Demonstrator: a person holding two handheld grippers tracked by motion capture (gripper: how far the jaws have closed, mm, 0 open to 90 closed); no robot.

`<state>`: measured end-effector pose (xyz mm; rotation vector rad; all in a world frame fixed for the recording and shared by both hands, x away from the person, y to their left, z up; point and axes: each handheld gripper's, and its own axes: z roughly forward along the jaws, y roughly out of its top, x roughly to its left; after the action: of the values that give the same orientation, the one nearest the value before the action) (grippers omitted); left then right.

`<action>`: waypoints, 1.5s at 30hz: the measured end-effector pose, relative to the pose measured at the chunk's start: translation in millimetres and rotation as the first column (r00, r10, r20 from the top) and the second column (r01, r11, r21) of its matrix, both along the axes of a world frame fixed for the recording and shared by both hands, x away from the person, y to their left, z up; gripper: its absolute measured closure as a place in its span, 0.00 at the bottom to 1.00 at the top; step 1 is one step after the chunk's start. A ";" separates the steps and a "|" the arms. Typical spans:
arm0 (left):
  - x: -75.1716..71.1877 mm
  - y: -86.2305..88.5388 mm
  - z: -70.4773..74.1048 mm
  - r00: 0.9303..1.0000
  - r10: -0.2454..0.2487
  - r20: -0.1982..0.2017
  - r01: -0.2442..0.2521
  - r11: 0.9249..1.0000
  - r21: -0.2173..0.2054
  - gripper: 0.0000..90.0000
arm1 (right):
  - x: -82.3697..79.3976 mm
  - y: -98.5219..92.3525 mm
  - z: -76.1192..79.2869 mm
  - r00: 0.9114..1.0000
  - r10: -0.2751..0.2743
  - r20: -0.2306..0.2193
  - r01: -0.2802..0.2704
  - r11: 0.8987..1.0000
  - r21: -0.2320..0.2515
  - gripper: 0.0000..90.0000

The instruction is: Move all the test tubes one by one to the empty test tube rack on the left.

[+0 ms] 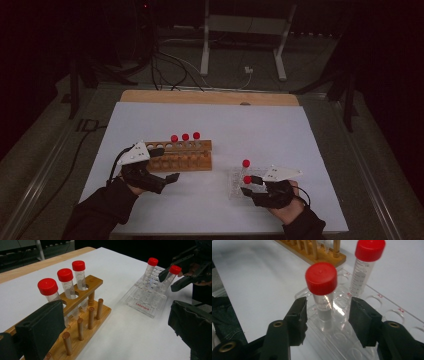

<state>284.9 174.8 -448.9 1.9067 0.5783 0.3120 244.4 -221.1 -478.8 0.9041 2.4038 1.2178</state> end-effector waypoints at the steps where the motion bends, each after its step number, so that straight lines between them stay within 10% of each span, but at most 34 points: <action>1: 0.2 0.1 0.0 1.000 -0.002 -0.002 0.002 1.000 -0.001 0.02 | -0.1 1.0 0.1 1.000 0.002 0.009 -0.002 1.000 -0.006 0.58; 28: 0.0 0.1 1.1 1.000 -0.001 -0.001 0.001 1.000 0.006 0.02 | 0.4 4.3 6.4 1.000 0.023 0.015 -0.022 0.998 -0.054 0.84; 45: 0.1 -0.9 5.5 1.000 -0.017 -0.009 0.018 1.000 0.007 0.02 | 0.1 7.8 54.1 0.994 0.050 0.095 -0.049 0.999 -0.007 0.84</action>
<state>285.0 174.0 -443.3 1.9198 0.5668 0.2950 244.5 -213.4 -424.7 0.7709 2.3657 1.2431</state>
